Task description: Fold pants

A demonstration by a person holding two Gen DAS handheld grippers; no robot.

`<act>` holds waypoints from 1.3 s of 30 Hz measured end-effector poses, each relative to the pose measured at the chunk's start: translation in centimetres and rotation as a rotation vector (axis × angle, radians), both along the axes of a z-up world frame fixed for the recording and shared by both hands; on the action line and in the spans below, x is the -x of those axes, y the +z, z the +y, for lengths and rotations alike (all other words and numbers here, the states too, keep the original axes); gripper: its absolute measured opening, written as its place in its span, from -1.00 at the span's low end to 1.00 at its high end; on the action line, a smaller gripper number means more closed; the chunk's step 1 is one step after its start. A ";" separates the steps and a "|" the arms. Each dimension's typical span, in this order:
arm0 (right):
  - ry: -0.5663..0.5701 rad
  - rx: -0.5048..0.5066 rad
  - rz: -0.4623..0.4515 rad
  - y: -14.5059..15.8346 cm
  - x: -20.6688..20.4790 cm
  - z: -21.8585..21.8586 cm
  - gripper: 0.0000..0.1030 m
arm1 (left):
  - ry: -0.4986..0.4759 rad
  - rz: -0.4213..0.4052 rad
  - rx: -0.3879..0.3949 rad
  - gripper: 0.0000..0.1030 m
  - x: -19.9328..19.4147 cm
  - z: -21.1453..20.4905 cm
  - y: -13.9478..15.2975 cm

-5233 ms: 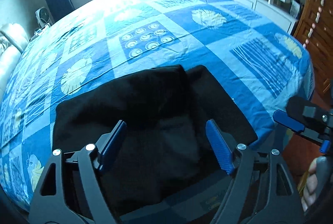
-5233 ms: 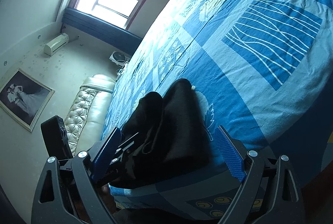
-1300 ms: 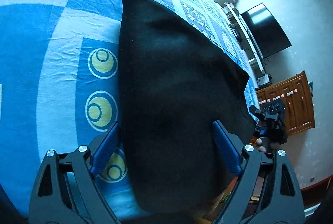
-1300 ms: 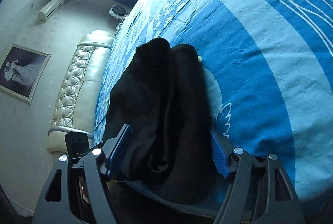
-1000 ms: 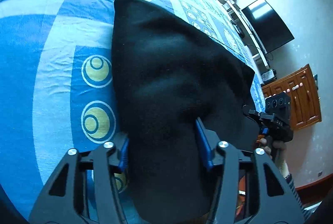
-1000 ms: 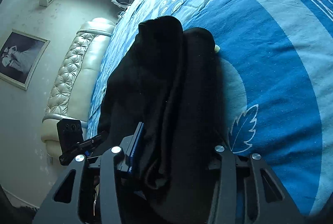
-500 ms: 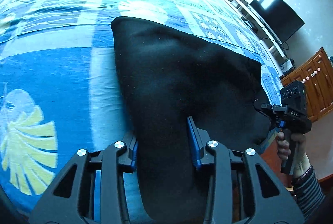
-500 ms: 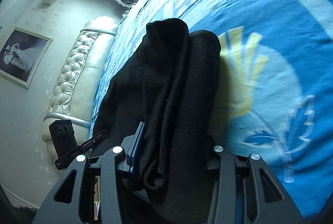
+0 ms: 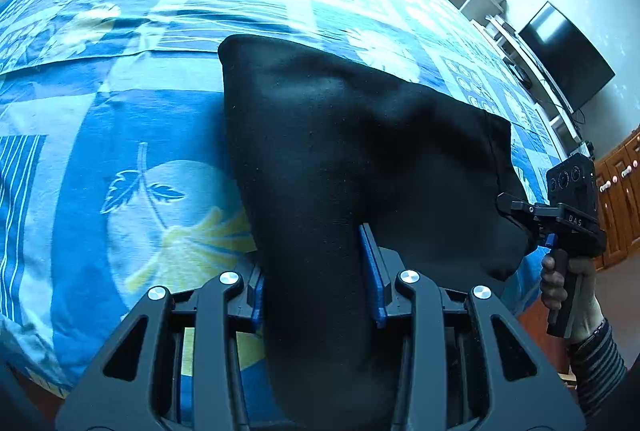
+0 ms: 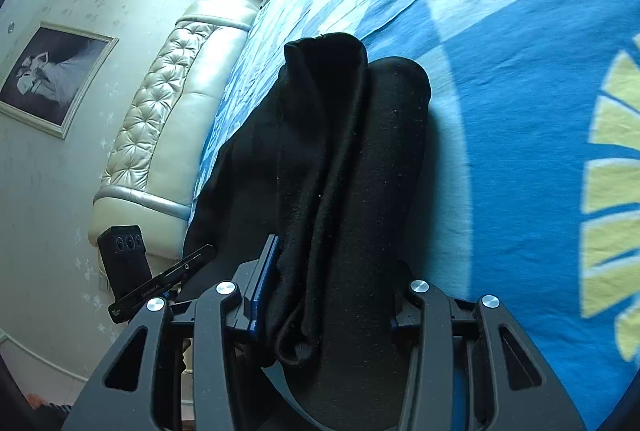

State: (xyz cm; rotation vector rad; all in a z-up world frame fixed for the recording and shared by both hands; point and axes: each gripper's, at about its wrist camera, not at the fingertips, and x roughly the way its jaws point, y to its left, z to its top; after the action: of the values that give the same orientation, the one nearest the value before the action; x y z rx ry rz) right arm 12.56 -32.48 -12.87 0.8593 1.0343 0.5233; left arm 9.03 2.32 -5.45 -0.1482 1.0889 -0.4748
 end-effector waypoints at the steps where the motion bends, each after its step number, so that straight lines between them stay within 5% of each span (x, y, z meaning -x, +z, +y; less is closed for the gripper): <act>1: 0.002 0.000 0.001 0.0 -0.1 0.3 -0.16 | 0.006 0.000 0.004 -0.27 -0.1 0.5 0.0; 20: -0.002 -0.019 0.017 0.1 0.3 0.8 -0.16 | 0.005 -0.017 0.056 -0.15 -0.7 3.5 -0.3; 32: -0.044 -0.111 0.030 0.6 3.2 -0.7 0.26 | 0.002 -0.009 0.202 0.17 1.7 6.0 -0.3; 36: -0.034 -0.070 0.016 0.9 3.9 -0.3 0.24 | 0.002 0.000 0.242 0.20 2.0 6.6 -0.8; 39: -0.005 0.055 0.020 1.3 3.8 0.7 0.02 | 0.006 0.014 0.211 0.20 2.0 6.3 -1.6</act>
State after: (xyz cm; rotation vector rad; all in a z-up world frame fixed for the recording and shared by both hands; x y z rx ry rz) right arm 8.73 -31.82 -11.59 0.8198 1.0597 0.4805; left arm 7.02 8.61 -7.02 -0.3405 1.0508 -0.5832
